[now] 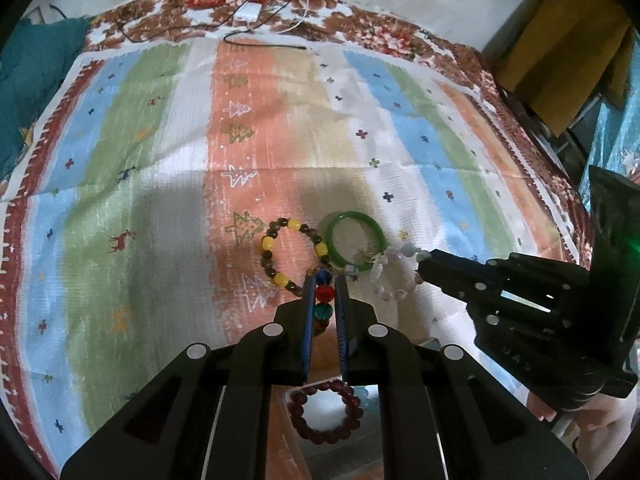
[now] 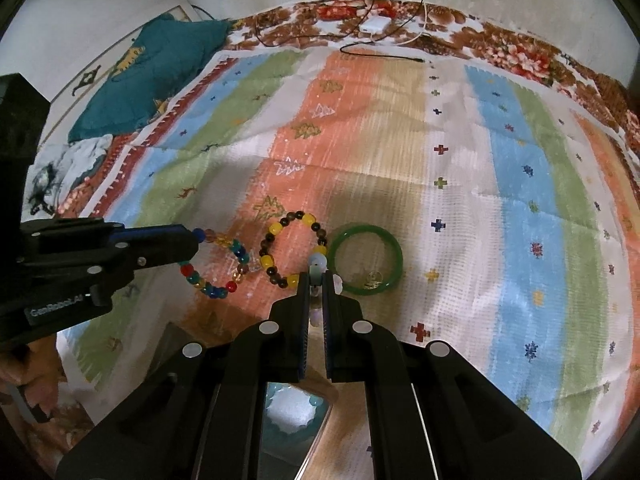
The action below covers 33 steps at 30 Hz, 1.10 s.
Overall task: Organize jewelry
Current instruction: 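Lift both held bracelets and carry them over the silver tin box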
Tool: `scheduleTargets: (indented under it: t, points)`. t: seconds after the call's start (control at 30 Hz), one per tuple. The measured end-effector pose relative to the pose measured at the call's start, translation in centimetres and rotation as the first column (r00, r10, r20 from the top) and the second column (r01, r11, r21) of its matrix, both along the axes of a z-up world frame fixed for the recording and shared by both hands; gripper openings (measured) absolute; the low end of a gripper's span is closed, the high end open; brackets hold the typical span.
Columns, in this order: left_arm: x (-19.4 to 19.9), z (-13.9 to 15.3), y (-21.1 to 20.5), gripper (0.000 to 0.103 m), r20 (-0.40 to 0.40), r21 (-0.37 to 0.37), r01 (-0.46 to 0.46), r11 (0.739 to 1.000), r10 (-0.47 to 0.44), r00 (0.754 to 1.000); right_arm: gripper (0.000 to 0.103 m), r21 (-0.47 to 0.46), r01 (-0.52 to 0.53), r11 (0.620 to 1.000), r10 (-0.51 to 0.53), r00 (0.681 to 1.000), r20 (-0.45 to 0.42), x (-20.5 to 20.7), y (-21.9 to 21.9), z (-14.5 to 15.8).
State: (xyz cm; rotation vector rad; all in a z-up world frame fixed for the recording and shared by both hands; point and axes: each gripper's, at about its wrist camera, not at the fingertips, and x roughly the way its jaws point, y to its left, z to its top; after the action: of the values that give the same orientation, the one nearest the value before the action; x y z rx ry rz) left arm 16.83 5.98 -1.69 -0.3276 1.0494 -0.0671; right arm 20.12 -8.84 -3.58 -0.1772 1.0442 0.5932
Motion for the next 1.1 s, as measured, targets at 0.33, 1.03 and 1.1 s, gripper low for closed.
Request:
scheduleTargets:
  t: [0.33,1.03,1.1]
  points:
    - [-1.8,1.9,-1.1,0.009,0.044,-0.005,0.020,1.000,-0.019,0.999,0.007,0.013,-0.011,1.000,0.010,0.999,0.033,-1.9,0.0,1.5]
    - [-4.6,2.8,-1.9,0.009,0.075,-0.005,0.027,1.000,-0.026,0.997,0.007,0.054,-0.061,0.997,0.057,0.995,0.079,-5.8,-0.4,3.7]
    - [-4.9,2.8,-2.1,0.009,0.076,-0.003,0.030,1.000,-0.030,0.997,0.007,0.055,-0.067,0.996,0.063,0.995,0.077,-6.2,-0.4,3.6]
